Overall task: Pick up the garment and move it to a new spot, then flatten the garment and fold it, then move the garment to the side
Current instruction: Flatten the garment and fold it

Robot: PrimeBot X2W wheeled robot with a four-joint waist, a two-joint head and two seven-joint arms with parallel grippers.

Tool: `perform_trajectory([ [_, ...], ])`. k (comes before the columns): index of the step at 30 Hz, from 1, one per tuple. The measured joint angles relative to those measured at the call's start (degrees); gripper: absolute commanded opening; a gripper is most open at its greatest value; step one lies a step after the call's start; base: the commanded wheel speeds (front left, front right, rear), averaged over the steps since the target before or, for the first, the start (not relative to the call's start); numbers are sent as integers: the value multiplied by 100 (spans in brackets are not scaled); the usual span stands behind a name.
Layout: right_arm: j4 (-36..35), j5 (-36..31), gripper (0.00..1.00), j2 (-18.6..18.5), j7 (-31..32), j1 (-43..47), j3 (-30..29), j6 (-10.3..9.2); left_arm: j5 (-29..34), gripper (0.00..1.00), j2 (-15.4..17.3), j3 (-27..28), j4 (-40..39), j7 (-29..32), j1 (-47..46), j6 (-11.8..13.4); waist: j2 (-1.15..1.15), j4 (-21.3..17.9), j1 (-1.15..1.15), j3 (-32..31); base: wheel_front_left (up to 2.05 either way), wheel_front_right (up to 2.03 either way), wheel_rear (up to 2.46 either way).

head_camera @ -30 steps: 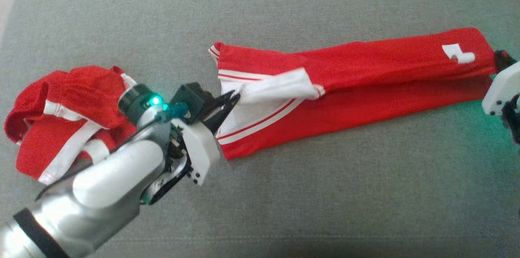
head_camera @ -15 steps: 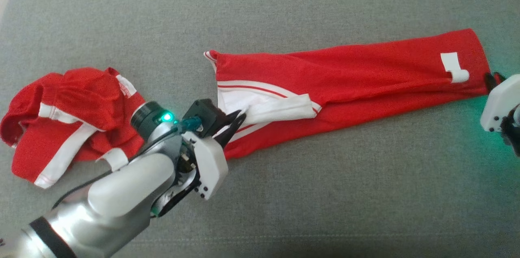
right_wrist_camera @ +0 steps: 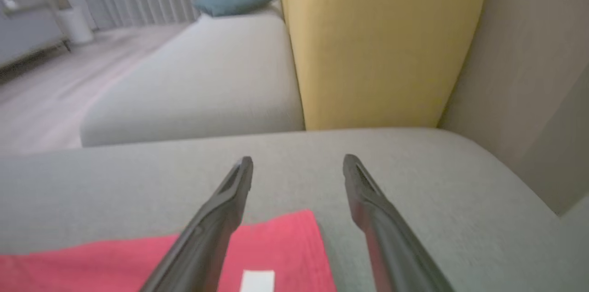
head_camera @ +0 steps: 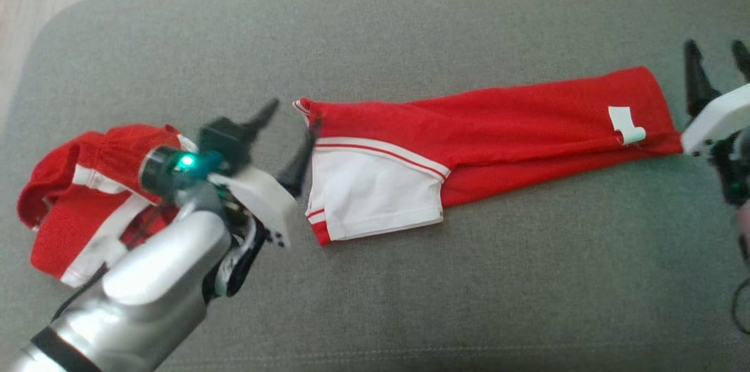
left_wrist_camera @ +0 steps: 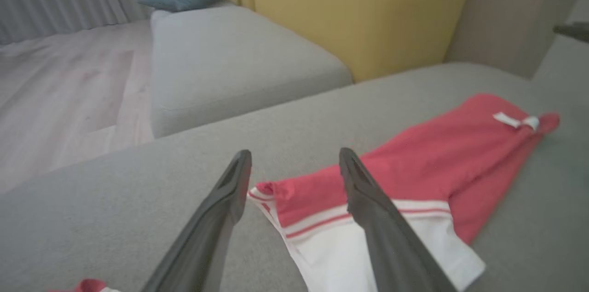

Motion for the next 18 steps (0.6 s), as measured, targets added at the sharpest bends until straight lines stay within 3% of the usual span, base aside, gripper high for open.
perform_trajectory([
  [5,-664,-1,100,330,-747,500,-201,0,-170,100,-153,1101,-243,-175,470,486,0,12,0,-175,0,0,0],
  [8,-1058,-135,100,508,-989,923,-296,0,188,100,-343,1950,-644,-177,942,603,0,20,0,-232,0,0,0],
  [12,-1603,-382,100,887,-1134,1517,-590,0,787,100,-738,2861,-987,-194,1819,564,0,10,0,-296,0,0,0],
  [18,-2181,-931,100,1295,-1167,2191,-824,0,1606,100,-1262,3842,-1100,-201,2874,119,0,-17,0,-267,0,0,0],
])
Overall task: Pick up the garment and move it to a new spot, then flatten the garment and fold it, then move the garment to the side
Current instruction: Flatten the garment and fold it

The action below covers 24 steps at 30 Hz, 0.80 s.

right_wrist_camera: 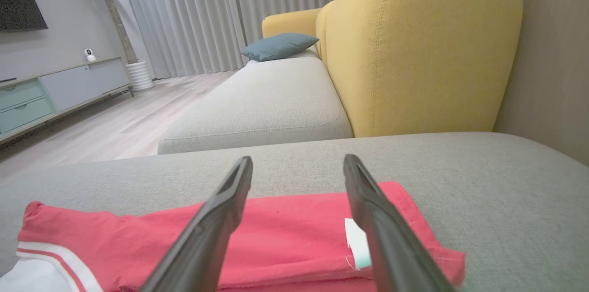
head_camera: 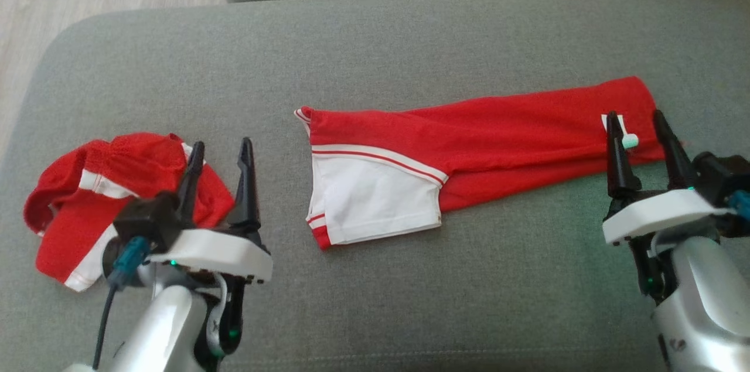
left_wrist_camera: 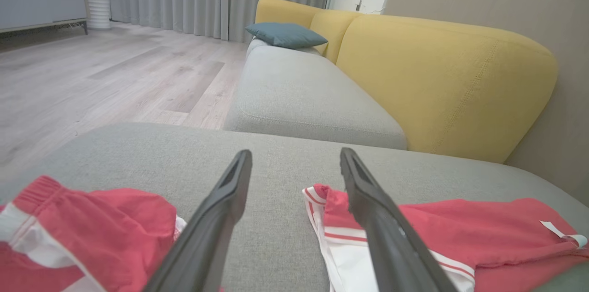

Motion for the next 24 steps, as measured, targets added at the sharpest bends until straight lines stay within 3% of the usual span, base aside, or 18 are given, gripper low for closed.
perform_trajectory([
  [5,-287,-190,100,66,3,49,-169,0,454,100,-308,459,115,0,4,-502,0,30,0,125,0,0,0],
  [10,-254,-332,100,54,265,-18,-474,0,788,100,-556,673,293,-1,-9,-836,0,71,0,320,0,0,0],
  [17,648,-331,100,-55,1099,-800,-1644,0,1094,100,-811,860,499,-1,-264,-1187,0,192,0,699,0,0,0],
  [24,1555,-723,100,-222,1711,-1436,-2350,0,1280,100,-934,1027,615,-2,-466,-1372,0,338,0,1112,0,0,0],
])
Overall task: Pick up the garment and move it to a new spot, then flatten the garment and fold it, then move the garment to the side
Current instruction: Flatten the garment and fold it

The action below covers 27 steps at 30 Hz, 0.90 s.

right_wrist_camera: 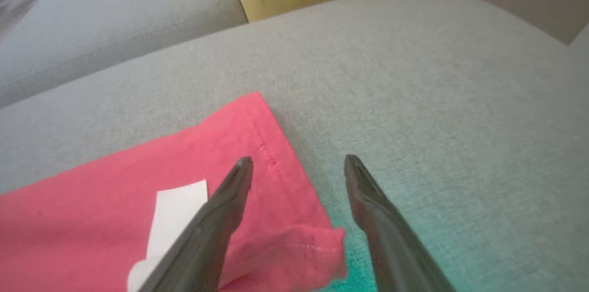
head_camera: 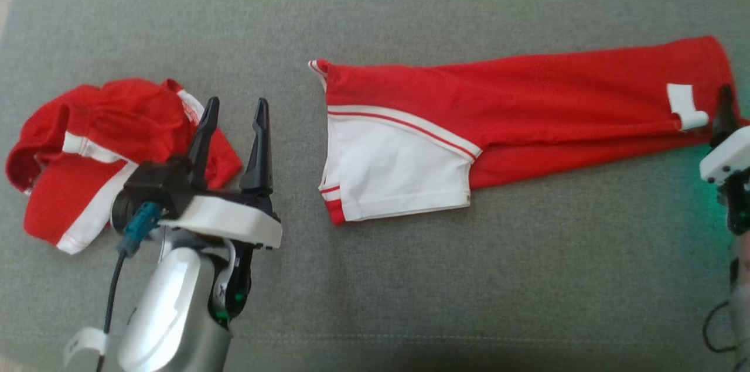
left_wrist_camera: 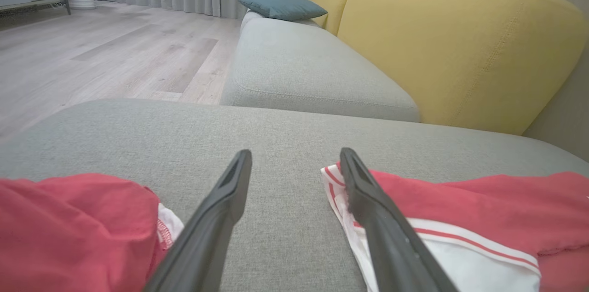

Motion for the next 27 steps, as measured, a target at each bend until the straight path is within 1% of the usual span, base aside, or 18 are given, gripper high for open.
perform_trajectory([
  [3,269,-79,100,-1,178,-213,-123,0,54,100,-54,37,41,-8,-83,-98,0,37,0,147,0,0,0],
  [8,510,-77,100,11,392,-432,-111,0,166,100,-99,170,62,-8,-158,-148,0,44,0,294,0,0,0],
  [13,582,85,100,-3,587,-553,56,0,242,100,-126,216,99,-8,-271,-197,0,-17,0,367,0,0,0],
  [18,575,293,100,-49,628,-556,203,0,281,100,-151,332,98,-8,-378,-199,0,-58,0,410,0,0,0],
  [19,568,361,45,-52,639,-557,234,0,290,100,-151,346,98,-8,-381,-199,0,-66,0,420,0,0,0],
  [20,558,441,0,-54,667,-559,256,0,290,100,-153,352,99,-8,-380,-200,0,-74,0,429,0,0,0],
  [27,526,824,0,-111,748,-545,449,0,320,100,-176,390,103,-8,-385,-249,0,-92,0,417,0,0,0],
])
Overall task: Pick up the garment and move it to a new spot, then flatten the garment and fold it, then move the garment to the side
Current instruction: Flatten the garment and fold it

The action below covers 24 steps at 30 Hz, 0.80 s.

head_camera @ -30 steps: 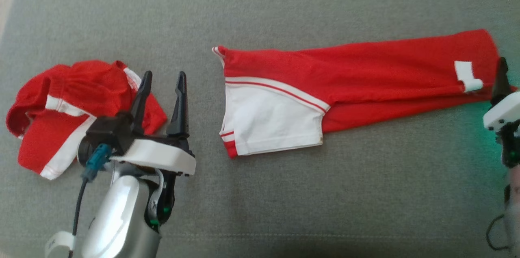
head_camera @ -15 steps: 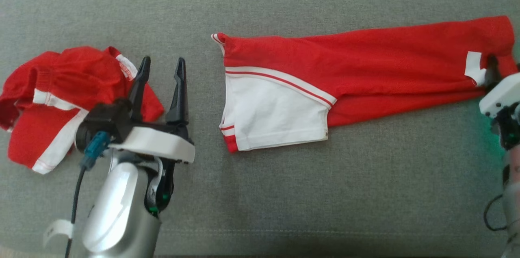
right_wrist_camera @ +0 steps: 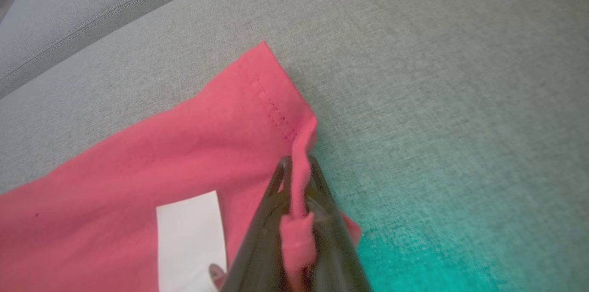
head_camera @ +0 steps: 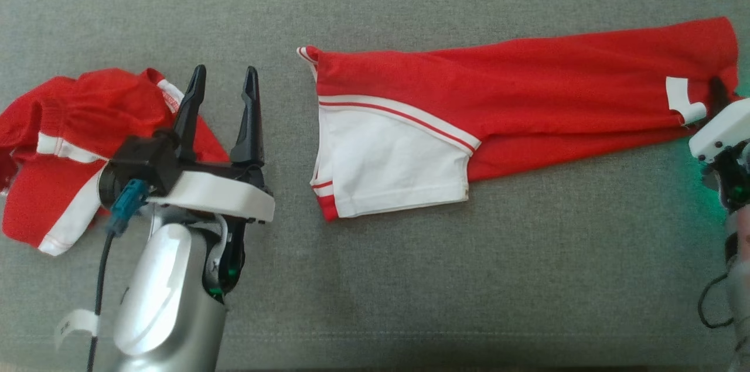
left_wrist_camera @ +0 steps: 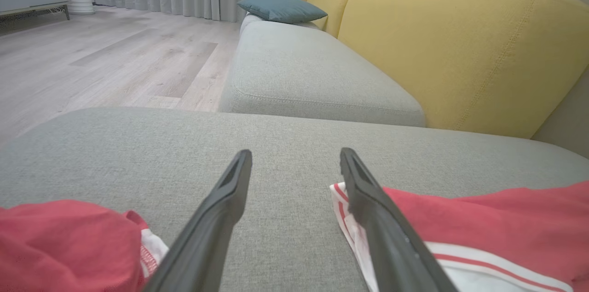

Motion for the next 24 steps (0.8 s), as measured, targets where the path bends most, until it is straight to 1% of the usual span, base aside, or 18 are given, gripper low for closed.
perform_trajectory([
  [4,89,54,0,-41,4,31,-73,0,22,100,-13,70,13,-1,1,-37,0,8,0,-89,0,0,0],
  [7,290,-85,0,-86,-96,46,-338,1,22,100,-13,135,18,-1,4,-43,0,11,0,-176,0,0,0],
  [10,532,-517,0,-241,-383,61,-879,1,22,100,-15,145,19,-1,34,-44,0,12,0,-274,0,0,0],
  [12,661,-924,0,-372,-616,81,-1394,1,22,100,-16,149,21,-1,54,-45,0,9,0,-339,0,0,0],
  [14,679,-1388,0,-404,-826,109,-1891,1,22,100,-19,153,24,-1,54,-46,0,2,0,-406,0,0,0],
  [17,605,-2038,0,-254,-1002,133,-2539,1,21,100,-20,156,24,-1,85,-45,0,-21,0,-507,0,0,0],
  [19,475,-2341,0,-24,-1089,132,-2788,1,14,100,-21,148,25,-1,166,-45,0,-40,0,-584,0,0,0],
  [21,356,-2531,0,216,-1143,124,-2853,1,13,100,-24,145,37,-1,250,-44,0,-54,0,-665,0,0,0],
  [24,192,-2607,0,571,-1198,60,-2789,1,-25,100,-24,136,67,-1,322,-42,0,-73,0,-807,0,0,0],
])
